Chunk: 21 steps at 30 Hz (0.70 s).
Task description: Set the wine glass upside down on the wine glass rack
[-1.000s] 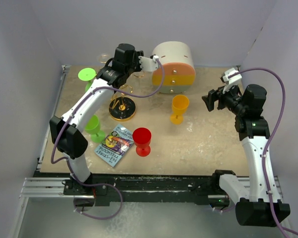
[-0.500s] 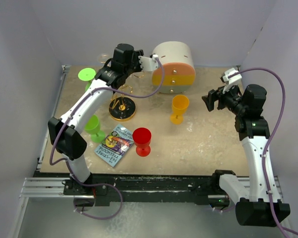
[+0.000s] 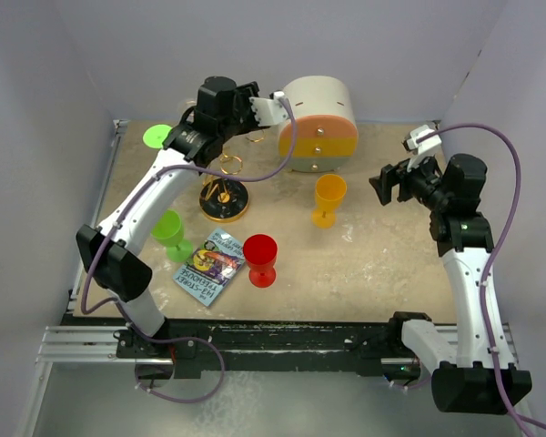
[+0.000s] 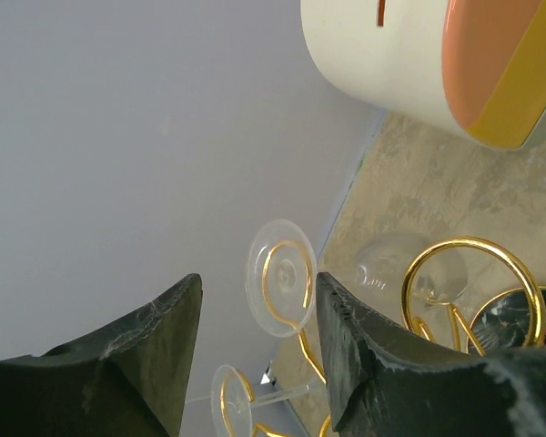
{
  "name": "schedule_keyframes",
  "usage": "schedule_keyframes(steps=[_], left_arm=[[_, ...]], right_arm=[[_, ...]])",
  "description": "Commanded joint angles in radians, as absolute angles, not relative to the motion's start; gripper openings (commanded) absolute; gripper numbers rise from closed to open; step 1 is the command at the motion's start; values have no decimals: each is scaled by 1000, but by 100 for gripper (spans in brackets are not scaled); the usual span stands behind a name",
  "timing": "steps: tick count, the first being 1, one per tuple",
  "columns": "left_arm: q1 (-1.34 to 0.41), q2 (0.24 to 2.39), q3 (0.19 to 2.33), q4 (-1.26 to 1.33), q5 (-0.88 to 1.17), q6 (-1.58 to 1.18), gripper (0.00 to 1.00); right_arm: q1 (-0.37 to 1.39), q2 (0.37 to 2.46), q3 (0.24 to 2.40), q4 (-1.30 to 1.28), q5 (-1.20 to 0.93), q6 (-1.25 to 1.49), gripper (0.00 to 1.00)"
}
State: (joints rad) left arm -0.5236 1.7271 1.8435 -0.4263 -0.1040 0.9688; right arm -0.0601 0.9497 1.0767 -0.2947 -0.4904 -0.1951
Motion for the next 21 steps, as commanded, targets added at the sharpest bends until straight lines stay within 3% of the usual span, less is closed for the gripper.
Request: schedule_keyframes(steps=[1, 9, 14, 21], left_arm=[[-520, 1639, 1847, -379, -22, 866, 57], [-520, 1475, 1746, -385, 75, 665, 64], [-510, 1332, 1641, -379, 79, 575, 76], [-468, 1202, 1579, -435, 58, 448, 96]], right_arm=[[-66, 957, 1080, -287, -508, -222, 83], [-65, 1018, 1112, -336, -548, -252, 81], [-40, 1112, 1162, -404, -530, -267, 78], [88, 1246, 1271, -470, -349, -271, 78]])
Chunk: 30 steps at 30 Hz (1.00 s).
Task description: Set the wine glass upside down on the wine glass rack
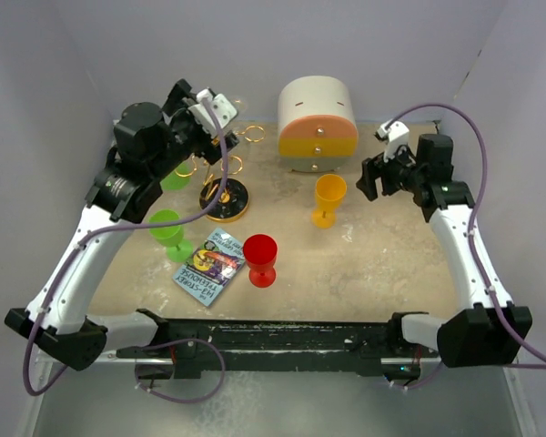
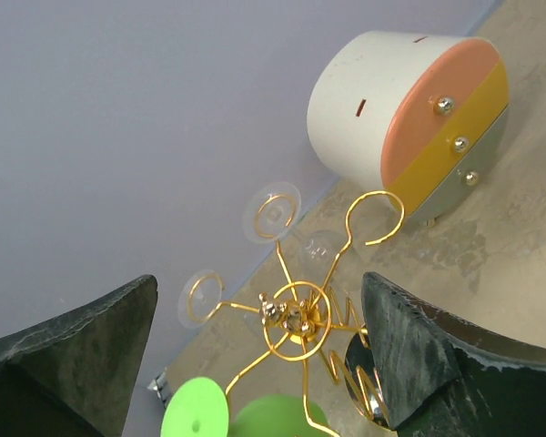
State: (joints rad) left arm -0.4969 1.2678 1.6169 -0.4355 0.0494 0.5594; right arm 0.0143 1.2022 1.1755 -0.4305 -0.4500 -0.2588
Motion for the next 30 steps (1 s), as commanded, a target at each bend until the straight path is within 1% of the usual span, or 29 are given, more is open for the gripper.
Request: schedule_keyframes(steps=[1, 5, 10, 15, 20, 23, 28, 30], left_arm=[[-457, 1184, 1571, -442, 61, 441, 99], [-416, 1109, 1519, -462, 82, 433, 99], [-386, 1038, 1464, -474, 90, 434, 99], [-377, 996, 1432, -491, 89, 443, 99], [-368, 963, 1395, -500, 101, 443, 99], [-364, 952, 1374, -496, 103, 442, 99], [-339, 931, 1333, -495, 133, 420, 99], [-324, 915, 1313, -495, 158, 411, 99]], right_arm=[[110, 1270, 1288, -477, -324, -263, 78], [150, 1360, 1355, -504, -269, -242, 74], [184, 1480, 1436, -560, -249, -238, 62], [237, 1550, 1454, -576, -180, -233, 57], [264, 1606, 1455, -581, -158, -231, 47], [268, 1621, 1458, -581, -150, -232, 34], [268, 1602, 1477, -587, -154, -240, 8], [268, 1583, 1489, -581, -194, -232, 0]])
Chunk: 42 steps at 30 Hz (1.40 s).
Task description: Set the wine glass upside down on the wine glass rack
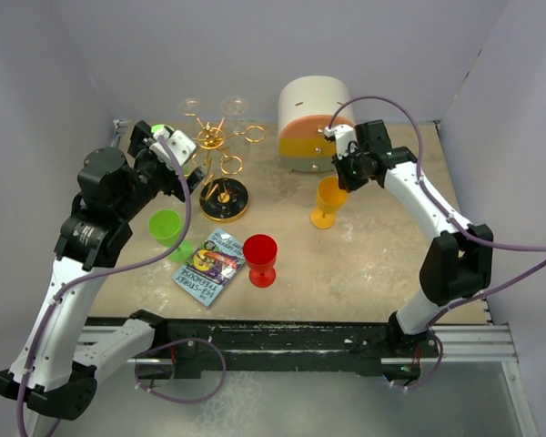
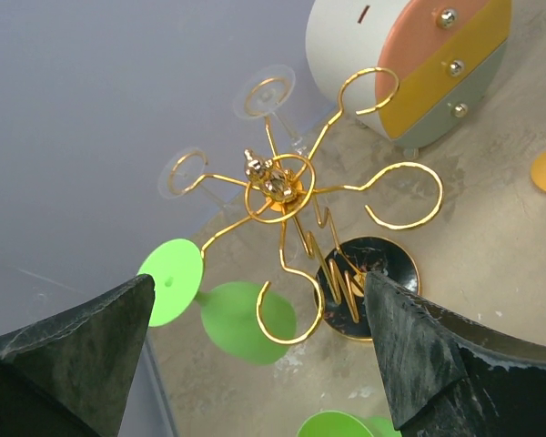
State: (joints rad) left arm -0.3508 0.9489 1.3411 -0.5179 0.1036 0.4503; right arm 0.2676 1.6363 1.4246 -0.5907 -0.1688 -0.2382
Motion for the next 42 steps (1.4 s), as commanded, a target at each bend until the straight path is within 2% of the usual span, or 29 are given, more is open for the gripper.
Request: schedule_keyframes(steps=[1, 10, 17, 25, 42], left_arm=[[-312, 907, 1306, -496, 170, 404, 99], [-193, 900, 1360, -575, 282, 282, 99], [-169, 900, 1351, -642, 198, 322, 99], [-109, 895, 1321, -651, 186, 334, 99], [-87, 992, 1397, -613, 297, 251, 99]], right_arm=[[266, 1575, 1497, -574, -206, -217, 0], [232, 1492, 1614, -623, -267, -265, 0], [74, 1377, 1572, -624, -353, -260, 0], [58, 1222, 1567, -684, -363, -316, 0], [14, 1084, 1667, -684, -390, -244, 0]])
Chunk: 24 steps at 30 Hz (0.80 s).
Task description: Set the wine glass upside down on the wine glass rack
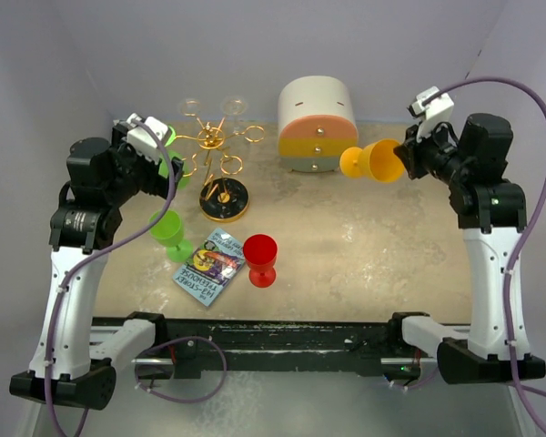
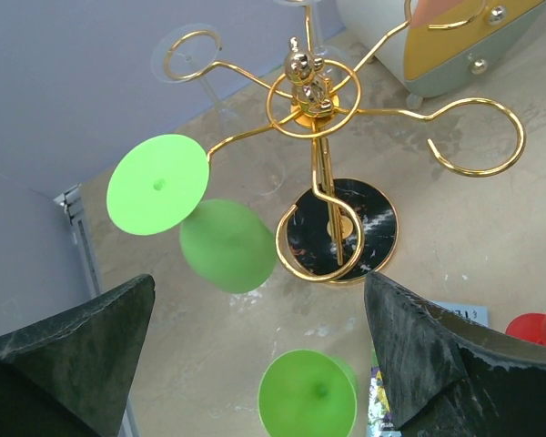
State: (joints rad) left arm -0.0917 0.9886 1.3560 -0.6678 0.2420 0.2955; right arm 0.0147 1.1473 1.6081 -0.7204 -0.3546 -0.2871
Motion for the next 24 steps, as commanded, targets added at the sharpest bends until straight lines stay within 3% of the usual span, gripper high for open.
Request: schedule_keyframes(steps=[1, 12, 18, 24], left_arm=[[-87, 996, 1401, -609, 309, 249, 99], [-134, 1107, 1538, -535, 507, 81, 99], [-302, 1203, 1616, -487, 484, -26, 100], [-322, 1308, 1633, -358, 589, -226, 99]], right_arm=[[14, 1076, 1666, -672, -402, -227, 0], [19, 1098, 1722, -436, -599, -30, 0], [109, 1145, 1695, -274, -585, 45, 0], [204, 1220, 1703, -205, -574, 67, 0]])
